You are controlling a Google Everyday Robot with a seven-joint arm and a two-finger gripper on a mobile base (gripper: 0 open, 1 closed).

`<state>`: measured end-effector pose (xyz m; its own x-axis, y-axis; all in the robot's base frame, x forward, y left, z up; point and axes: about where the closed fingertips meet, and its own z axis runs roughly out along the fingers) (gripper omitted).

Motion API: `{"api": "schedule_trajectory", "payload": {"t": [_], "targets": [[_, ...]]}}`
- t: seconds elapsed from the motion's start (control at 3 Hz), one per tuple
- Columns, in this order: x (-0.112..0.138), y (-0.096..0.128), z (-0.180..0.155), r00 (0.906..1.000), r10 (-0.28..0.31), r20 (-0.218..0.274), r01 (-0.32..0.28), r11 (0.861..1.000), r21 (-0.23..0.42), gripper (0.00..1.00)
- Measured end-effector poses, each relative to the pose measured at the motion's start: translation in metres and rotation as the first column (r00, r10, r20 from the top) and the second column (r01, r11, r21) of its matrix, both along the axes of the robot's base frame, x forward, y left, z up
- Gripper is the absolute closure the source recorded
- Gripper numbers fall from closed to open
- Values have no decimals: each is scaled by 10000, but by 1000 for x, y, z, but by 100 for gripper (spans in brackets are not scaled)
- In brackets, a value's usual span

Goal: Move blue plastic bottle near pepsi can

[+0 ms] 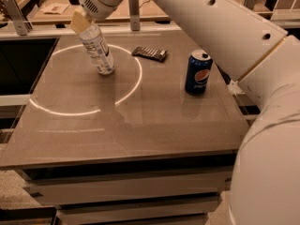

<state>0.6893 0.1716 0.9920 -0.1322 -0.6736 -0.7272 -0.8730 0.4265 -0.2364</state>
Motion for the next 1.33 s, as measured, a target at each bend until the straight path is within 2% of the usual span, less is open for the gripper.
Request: {"api": "schedule_trajectory", "payload": {"t": [0.33, 0.67, 1.0, 1.33], "targets": [[3, -4, 8, 9994, 242, 255, -238, 9996, -165, 88], [8, -16, 18, 9988, 186, 448, -172, 9993, -326, 100], [13, -47, 32, 9986, -276, 444, 292, 9989, -355, 100], [14, -84, 41, 9939, -1046, 345, 1051, 9944, -135, 100]]}}
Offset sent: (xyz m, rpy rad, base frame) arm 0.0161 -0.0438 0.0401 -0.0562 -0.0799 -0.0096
